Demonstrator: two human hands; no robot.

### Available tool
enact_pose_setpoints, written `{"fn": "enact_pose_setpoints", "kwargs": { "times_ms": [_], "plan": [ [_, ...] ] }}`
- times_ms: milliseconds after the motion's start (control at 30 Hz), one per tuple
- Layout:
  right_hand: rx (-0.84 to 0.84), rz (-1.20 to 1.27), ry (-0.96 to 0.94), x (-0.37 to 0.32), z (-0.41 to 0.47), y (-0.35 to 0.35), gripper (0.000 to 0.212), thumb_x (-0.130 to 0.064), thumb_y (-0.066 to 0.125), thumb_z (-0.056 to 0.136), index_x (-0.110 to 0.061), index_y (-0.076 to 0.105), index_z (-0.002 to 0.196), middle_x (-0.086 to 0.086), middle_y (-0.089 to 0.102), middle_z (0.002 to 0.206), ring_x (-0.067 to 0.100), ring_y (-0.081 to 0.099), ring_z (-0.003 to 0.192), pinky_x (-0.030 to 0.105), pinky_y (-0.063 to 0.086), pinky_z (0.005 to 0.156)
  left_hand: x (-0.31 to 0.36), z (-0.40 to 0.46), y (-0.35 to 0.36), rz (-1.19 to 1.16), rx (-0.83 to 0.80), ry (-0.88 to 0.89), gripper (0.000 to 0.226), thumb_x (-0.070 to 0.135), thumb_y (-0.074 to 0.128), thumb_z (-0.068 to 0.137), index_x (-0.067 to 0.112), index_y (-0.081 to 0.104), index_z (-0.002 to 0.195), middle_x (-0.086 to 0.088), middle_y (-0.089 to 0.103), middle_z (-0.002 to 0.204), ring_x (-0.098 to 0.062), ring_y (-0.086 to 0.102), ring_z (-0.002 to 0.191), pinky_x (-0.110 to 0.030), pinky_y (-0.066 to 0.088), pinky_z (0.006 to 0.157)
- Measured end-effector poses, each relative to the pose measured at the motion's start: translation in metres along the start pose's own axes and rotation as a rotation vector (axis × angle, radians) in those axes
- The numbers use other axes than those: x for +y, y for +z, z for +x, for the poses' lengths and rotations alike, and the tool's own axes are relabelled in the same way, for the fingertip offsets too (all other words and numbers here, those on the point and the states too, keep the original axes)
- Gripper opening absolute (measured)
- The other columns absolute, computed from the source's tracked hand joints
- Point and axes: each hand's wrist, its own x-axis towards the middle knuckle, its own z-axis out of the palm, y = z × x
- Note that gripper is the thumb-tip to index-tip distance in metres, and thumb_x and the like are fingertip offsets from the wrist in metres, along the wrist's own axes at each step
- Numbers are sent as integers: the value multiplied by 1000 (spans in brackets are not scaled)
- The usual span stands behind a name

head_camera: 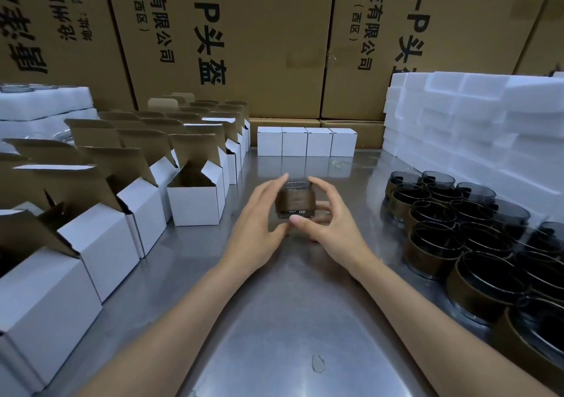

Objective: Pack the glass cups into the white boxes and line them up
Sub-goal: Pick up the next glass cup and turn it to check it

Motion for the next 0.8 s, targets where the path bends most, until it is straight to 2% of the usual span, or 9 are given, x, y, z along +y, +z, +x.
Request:
{"fn": "enact_pose_setpoints", "kwargs": {
  "times_ms": [100,200,267,367,433,500,600,700,800],
  "plan": [
    [-8,19,-8,-2,-1,-1,74,-24,78,76,-44,38,135,-12,52,112,0,64,86,22,54,81,0,2,-2,-51,77,-62,61,12,75,79,27,47,131,20,53,121,-1,50,115,-10,38,93],
    [-55,49,0,-2,0,-2,77,-17,77,79,-35,36,141,-7,47,131,5,55,115,25,47,98,2,3,-4,-173,54,-110,57,11,75,79,24,48,128,22,54,116,2,51,114,-12,38,94],
    [-61,120,-19,-2,0,-3,72,-7,76,77,-24,42,139,-6,49,134,11,49,125,29,44,103,2,3,-4,-216,23,-119,57,10,75,79,26,47,126,20,55,117,0,51,118,-16,39,99],
    [-7,139,-36,1,1,-4,64,-1,81,69,-22,49,121,-8,56,123,3,54,115,19,47,94,0,2,-2,-185,-38,-105,62,10,75,79,29,44,129,24,52,123,1,45,125,-11,36,101],
    [25,53,-67,3,1,-3,65,-4,84,65,-27,48,113,-16,56,114,-7,57,101,11,45,85,0,1,-1,-120,-47,-67,72,10,75,79,26,39,139,16,47,135,0,41,128,-16,34,104],
    [52,-66,-130,5,3,-2,65,-7,85,64,-30,47,113,-14,54,115,-4,54,104,15,43,89,0,0,0,-29,-31,9,79,10,76,78,30,36,143,15,43,138,-1,41,127,-18,35,105],
    [55,-164,-204,5,3,0,67,-11,84,67,-35,47,118,-19,45,118,-9,48,105,18,43,92,-1,1,0,17,-7,31,72,12,78,76,32,43,136,17,50,131,-5,48,122,-26,43,101],
    [-4,-129,-157,6,3,1,76,-15,83,70,-36,42,131,-24,38,126,-7,45,113,22,42,97,-3,1,-1,-60,12,-55,67,15,79,73,36,41,124,27,53,116,1,51,116,-18,42,91],
    [-28,-69,-89,7,5,0,73,-18,84,70,-33,44,130,-24,49,125,-11,47,111,25,42,99,-5,0,0,-99,-15,-98,66,16,77,75,37,32,118,30,50,111,2,51,114,-14,41,87]
  ]
}}
